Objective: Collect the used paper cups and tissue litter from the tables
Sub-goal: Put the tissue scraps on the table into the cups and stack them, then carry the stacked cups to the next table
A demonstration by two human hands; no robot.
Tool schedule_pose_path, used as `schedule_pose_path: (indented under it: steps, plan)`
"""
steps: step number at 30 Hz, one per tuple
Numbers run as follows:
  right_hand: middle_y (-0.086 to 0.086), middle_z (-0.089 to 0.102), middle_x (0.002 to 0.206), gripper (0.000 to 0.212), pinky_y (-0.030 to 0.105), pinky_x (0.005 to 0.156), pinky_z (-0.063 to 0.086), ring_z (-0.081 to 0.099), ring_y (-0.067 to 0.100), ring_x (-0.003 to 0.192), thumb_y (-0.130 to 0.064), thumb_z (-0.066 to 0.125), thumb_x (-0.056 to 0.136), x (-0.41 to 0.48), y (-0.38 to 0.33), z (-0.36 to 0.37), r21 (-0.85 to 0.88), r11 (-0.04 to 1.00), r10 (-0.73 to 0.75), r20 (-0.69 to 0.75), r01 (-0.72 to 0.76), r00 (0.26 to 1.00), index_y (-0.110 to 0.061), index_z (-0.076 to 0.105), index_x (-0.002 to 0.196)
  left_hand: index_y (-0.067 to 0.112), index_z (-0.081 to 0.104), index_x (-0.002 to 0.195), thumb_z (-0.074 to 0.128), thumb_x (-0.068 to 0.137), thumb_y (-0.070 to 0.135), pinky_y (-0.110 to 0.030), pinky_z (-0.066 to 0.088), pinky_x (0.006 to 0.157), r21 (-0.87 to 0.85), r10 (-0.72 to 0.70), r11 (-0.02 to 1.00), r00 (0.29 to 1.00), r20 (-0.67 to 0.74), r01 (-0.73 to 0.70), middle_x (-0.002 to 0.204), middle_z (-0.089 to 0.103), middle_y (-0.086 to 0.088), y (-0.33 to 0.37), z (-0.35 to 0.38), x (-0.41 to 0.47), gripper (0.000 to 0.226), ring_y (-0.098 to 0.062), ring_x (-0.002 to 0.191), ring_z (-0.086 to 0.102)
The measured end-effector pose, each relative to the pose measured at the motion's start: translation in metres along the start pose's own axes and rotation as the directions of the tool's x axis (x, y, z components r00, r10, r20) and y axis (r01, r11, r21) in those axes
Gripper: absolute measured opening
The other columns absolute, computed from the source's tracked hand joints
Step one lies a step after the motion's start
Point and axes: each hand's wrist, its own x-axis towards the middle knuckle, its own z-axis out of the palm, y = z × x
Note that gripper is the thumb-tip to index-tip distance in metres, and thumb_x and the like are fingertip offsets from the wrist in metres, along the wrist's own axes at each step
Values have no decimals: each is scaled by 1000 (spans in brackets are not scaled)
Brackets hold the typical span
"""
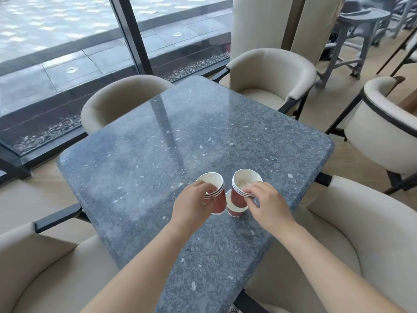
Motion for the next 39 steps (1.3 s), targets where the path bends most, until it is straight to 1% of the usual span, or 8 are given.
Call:
schedule_pose_path:
  steps: [8,15,22,29,31,34,36,39]
  plan:
    - [-2,64,102,16,32,79,47,52,19,101,-13,58,86,-7,14,19,6,999,36,114,-37,993,-15,66,99,25,67,97,61,79,16,-32,48,74,1,-74,997,996,40,74,102,64,7,-1,11,-4,22,-20,95,60]
    - [-2,62,102,14,33,76,46,51,19,102,-13,57,85,-6,21,39,10,999,37,218,-41,975,-16,65,95,22,67,100,60,79,13,-33,48,79,29,-144,989,985,93,142,107,64,5,-6,19,-8,24,-21,99,59]
    - [-5,61,99,9,34,75,48,49,18,101,-18,58,85,-5,34,47,5,1000,13,298,-15,955,-19,64,93,20,64,94,62,78,15,-36,50,75,50,-167,985,978,125,162,98,65,7,-10,28,-9,17,-18,94,59]
    - [-2,61,99,10,24,68,35,50,19,100,-15,57,86,-6,41,59,4,999,-42,312,43,949,-15,63,94,21,63,97,60,77,14,-36,49,79,56,-199,980,966,163,192,99,64,8,-13,44,-15,21,-17,95,58]
    - [-1,62,98,10,24,68,38,51,20,99,-14,56,86,-5,40,58,14,999,-40,290,37,956,-14,63,93,21,63,96,60,78,14,-36,49,79,54,-189,982,969,161,182,99,64,8,-13,44,-16,20,-17,95,58]
    - [1,62,100,15,33,76,48,51,20,101,-16,57,86,-7,35,53,35,999,-16,271,6,963,-13,64,99,22,63,96,60,79,15,-35,49,79,53,-179,983,975,133,173,99,64,8,-13,41,-18,19,-17,95,58]
    - [1,63,100,16,36,78,49,51,21,101,-16,58,85,-11,30,49,38,999,-10,254,0,967,-13,64,100,22,63,96,60,79,15,-35,49,78,53,-166,986,979,121,161,99,64,8,-13,38,-21,19,-17,95,58]
    - [0,63,100,17,33,78,47,52,20,100,-17,59,85,-23,19,44,29,1000,-13,217,7,976,-15,65,101,23,63,97,59,79,14,-37,49,78,47,-124,992,982,142,118,99,63,9,-13,32,-28,20,-18,96,58]
